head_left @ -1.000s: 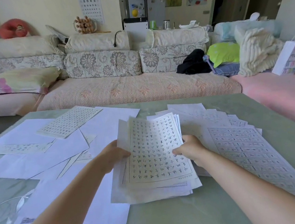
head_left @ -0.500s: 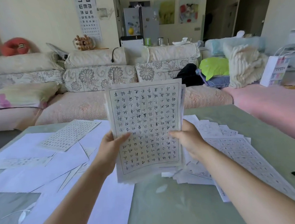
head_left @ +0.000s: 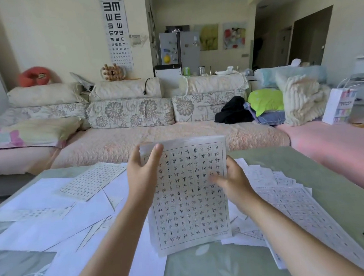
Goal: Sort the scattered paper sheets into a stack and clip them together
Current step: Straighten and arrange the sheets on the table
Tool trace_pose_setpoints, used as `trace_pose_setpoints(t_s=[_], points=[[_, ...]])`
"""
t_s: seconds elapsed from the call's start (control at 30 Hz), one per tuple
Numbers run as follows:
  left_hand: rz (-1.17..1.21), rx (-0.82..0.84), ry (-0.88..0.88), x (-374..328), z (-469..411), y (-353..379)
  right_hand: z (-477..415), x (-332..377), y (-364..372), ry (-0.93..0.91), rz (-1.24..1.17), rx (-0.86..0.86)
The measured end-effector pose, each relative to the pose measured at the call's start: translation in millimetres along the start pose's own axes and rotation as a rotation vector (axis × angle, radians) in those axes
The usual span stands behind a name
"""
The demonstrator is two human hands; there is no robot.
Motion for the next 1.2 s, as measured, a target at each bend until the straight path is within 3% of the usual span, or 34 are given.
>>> trace_pose_setpoints(t_s=[0.2, 0.33, 0.43, 0.7, 0.8, 0.97, 1.2], points=[[0.050, -0.125, 0.011, -11, -7, -3, 3, -13, 8, 0.089, -0.016, -0.003], [0.063, -0.113, 0.089, -14, -8, -8, 6, -15, 12, 0.107, 0.063, 0.016], [0.049, -0.031, 0.189, -17, -5, -12, 3, -14, 7, 0.104, 0.064, -0.041], [0.050, 0.194, 0.060, 18, 7, -9, -1, -8, -12, 0.035, 0.091, -0.191], [-0.069, 0.179, 0.032, 32, 7, -6, 0, -11, -16, 0.022, 0.088, -0.241], [-0.296, 0.167, -0.014, 70, 18, -6, 8, -39, -7, 0.102, 0.158, -0.141], [-0.383, 0.157, -0.019, 69, 15, 10, 5, -47, -18, 0.114, 0.186, -0.174]])
Point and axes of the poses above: each hand's wrist, its own z-axis away from the middle knuckle, its own y-axis out of the palm, x = y × z, the point moved 7 cm from there along -z, towards the middle knuckle, and after that the axes turned 8 degrees about z, right-handed, at the moved point
